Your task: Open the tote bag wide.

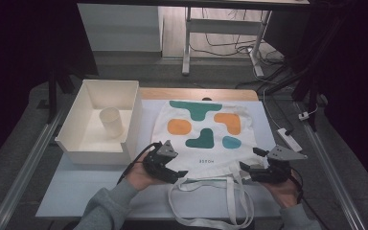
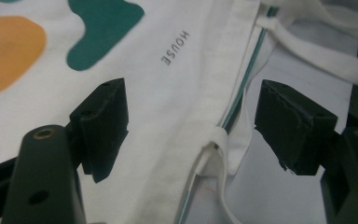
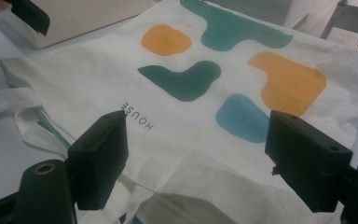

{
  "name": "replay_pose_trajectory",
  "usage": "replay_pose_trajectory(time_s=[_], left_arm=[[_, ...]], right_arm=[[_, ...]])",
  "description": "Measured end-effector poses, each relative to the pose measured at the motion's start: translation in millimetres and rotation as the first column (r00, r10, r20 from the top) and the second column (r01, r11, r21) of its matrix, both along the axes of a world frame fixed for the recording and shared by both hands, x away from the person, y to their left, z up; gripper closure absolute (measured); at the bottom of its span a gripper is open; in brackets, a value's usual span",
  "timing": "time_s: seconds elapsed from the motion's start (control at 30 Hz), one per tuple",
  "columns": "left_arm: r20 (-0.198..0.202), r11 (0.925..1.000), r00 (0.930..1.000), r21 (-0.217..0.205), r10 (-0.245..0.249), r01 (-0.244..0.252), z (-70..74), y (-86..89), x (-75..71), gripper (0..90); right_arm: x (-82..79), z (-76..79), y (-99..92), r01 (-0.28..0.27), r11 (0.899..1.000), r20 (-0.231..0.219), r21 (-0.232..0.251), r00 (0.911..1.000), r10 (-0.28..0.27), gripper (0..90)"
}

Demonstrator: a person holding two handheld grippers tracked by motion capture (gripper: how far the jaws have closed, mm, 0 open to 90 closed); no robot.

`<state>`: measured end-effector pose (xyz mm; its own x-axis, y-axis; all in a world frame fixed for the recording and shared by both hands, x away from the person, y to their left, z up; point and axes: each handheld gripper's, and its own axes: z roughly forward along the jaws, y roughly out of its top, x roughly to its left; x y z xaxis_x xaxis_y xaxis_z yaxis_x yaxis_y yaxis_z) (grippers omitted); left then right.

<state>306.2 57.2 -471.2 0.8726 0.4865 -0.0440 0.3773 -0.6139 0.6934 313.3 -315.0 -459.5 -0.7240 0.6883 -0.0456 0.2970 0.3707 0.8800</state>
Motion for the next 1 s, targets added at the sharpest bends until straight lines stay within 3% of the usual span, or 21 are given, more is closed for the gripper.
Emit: replay_pose_trajectory(time_s=[0.2, 0.47, 0.73, 0.9, 1.0], left_arm=[[-0.025, 0.9983, 0.9991, 0.046, -0.034, 0.035, -10.9, -9.9, -0.2, 27.1], [-0.047, 0.9941, 0.9979, 0.097, -0.043, 0.048, -21.4, -15.1, 0.5, 32.3], [-0.077, 0.9896, 0.9954, 0.128, -0.056, 0.065, -30.7, -15.1, 3.5, 50.7], [-0.087, 0.9903, 0.9938, 0.115, -0.069, 0.079, -30.4, -14.3, 3.6, 65.7], [-0.1, 0.992, 0.9924, 0.096, -0.072, 0.082, -29.2, -12.2, 4.8, 70.0]], right_arm=[[-0.8, -1.1, 0.1, 0.001, 1.0, -0.003, -0.004, 1.0, -0.001, 21.2], [-0.9, -2.2, 0.8, -0.002, 1.0, -0.007, -0.008, 1.0, 0.002, 21.2], [-1.0, -2.7, 1.4, -0.003, 1.0, -0.008, -0.011, 1.0, 0.003, 21.2], [-1.3, -2.6, 1.2, -0.002, 1.0, -0.007, -0.009, 1.0, 0.002, 21.2], [-1.5, -2.4, 1.1, -0.001, 1.0, -0.006, -0.009, 1.0, 0.001, 21.2]])
